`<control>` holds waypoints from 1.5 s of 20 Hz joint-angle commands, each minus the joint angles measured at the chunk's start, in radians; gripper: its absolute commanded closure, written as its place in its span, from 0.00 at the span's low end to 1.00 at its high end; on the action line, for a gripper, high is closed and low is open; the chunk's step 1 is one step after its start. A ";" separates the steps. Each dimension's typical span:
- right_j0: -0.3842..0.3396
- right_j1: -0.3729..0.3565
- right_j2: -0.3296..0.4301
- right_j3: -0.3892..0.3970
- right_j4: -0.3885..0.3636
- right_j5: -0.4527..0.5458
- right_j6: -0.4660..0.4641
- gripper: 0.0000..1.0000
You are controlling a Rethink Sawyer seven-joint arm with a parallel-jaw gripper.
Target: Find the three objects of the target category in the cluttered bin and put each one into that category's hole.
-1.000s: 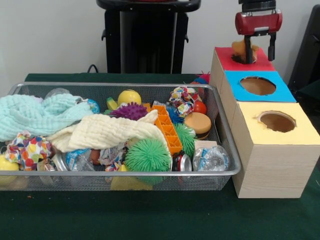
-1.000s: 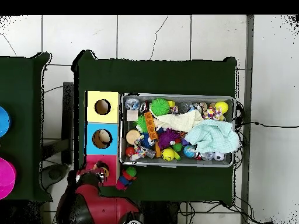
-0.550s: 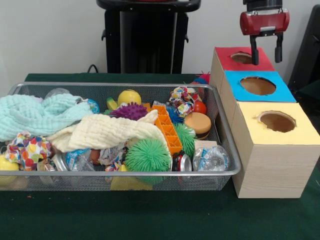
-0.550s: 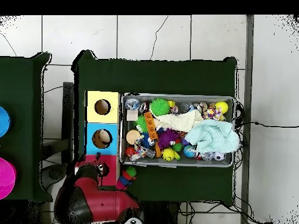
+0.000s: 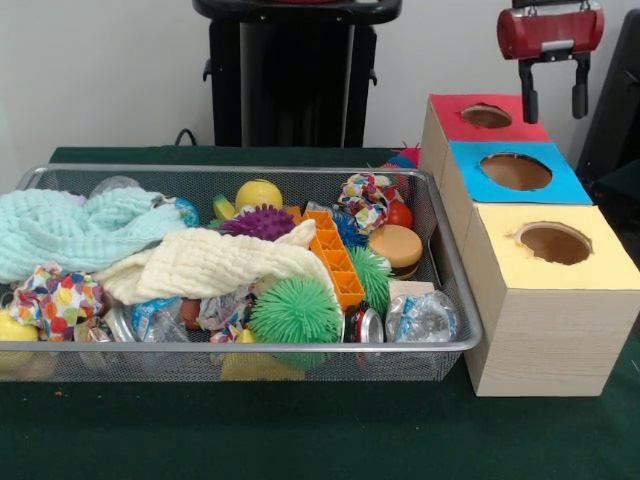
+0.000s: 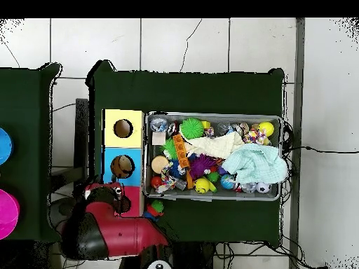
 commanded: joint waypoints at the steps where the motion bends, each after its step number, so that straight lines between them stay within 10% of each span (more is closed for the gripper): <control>1: -0.026 -0.017 -0.013 -0.117 -0.049 0.120 0.067 0.00; 30: -0.185 -0.067 0.087 -0.153 -0.203 0.251 0.053 0.00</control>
